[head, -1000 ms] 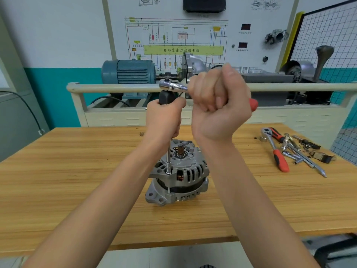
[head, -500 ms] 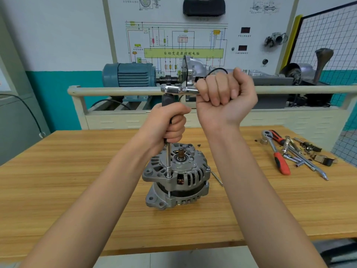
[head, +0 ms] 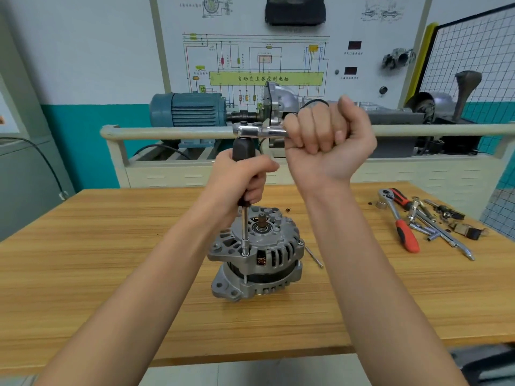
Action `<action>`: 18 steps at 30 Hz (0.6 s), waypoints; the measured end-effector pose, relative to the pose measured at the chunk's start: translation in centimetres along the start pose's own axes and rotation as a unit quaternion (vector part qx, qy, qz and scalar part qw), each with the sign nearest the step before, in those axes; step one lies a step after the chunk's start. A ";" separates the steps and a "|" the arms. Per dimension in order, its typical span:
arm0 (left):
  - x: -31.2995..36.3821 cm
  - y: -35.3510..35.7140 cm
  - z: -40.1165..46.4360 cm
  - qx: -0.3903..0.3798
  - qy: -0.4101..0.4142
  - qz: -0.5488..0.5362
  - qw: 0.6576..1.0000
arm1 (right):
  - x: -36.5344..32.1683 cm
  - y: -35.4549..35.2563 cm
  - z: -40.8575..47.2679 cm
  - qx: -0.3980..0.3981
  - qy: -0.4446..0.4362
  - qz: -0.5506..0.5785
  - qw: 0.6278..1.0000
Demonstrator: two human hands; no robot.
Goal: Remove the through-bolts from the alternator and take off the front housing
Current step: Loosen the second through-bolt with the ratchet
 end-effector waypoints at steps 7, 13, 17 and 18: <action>0.0 0.3 0.3 -0.066 -0.043 -0.055 0.995 | 0.5 -2.2 1.6 0.100 0.044 0.110 0.988; -0.5 0.2 0.3 0.081 0.003 0.009 0.997 | 0.7 0.9 -1.0 -0.007 -0.078 -0.091 0.993; -0.4 0.2 0.3 0.133 0.026 0.041 0.990 | 1.7 3.1 -2.8 -0.038 -0.222 -0.294 0.929; -0.3 0.1 0.3 0.134 0.030 0.048 0.989 | 1.9 3.4 -2.9 -0.041 -0.234 -0.316 0.919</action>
Point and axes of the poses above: each hand's wrist, its own z-axis towards the middle knuckle, its own y-axis out of the palm, x = y × z, the point moved 4 cm from there along z, towards the middle knuckle, and after that the axes turned 9 degrees about y, right-handed, at the moved point
